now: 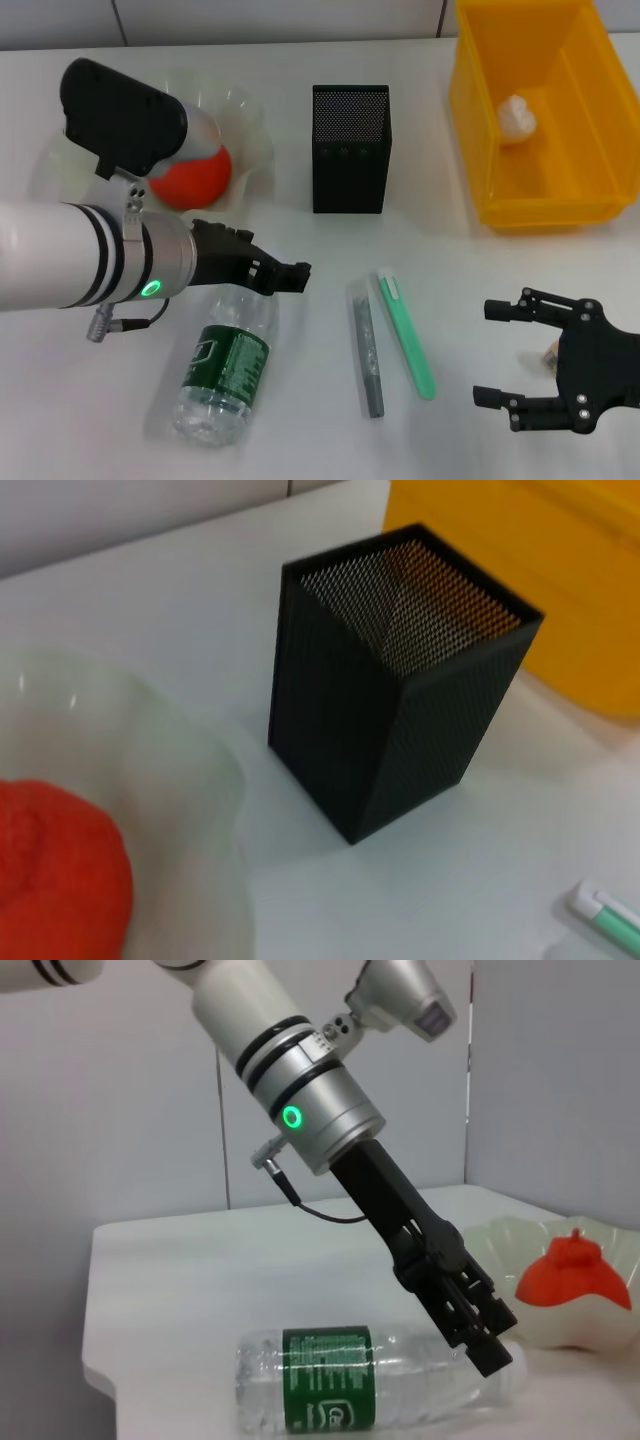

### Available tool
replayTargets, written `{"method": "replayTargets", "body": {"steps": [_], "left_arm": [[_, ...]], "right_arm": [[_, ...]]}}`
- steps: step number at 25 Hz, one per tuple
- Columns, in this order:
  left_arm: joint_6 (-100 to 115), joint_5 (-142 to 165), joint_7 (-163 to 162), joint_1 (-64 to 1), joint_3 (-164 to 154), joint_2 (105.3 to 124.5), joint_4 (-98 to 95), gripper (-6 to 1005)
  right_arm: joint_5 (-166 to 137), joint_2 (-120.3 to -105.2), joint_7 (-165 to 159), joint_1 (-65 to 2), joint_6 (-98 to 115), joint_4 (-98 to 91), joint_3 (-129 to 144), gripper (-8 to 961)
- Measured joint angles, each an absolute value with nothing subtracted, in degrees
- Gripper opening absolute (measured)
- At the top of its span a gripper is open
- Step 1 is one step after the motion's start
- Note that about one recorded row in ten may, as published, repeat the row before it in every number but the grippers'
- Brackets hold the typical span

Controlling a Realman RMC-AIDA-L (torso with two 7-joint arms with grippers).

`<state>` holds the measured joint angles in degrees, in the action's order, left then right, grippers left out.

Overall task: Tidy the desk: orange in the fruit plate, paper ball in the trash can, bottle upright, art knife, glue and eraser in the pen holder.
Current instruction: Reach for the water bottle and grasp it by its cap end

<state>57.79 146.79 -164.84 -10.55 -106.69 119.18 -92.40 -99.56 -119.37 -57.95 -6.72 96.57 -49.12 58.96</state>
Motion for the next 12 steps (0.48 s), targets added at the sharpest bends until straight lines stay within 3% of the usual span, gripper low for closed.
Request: {"method": "replayTargets", "body": {"steps": [12], "left_arm": [[56.4,145.7,-164.9,-14.2,-104.8,119.18,-84.9,806]], "right_arm": [[-100.2,-119.35,-57.9,-6.7,96.4,-49.0,59.0,847]]}}
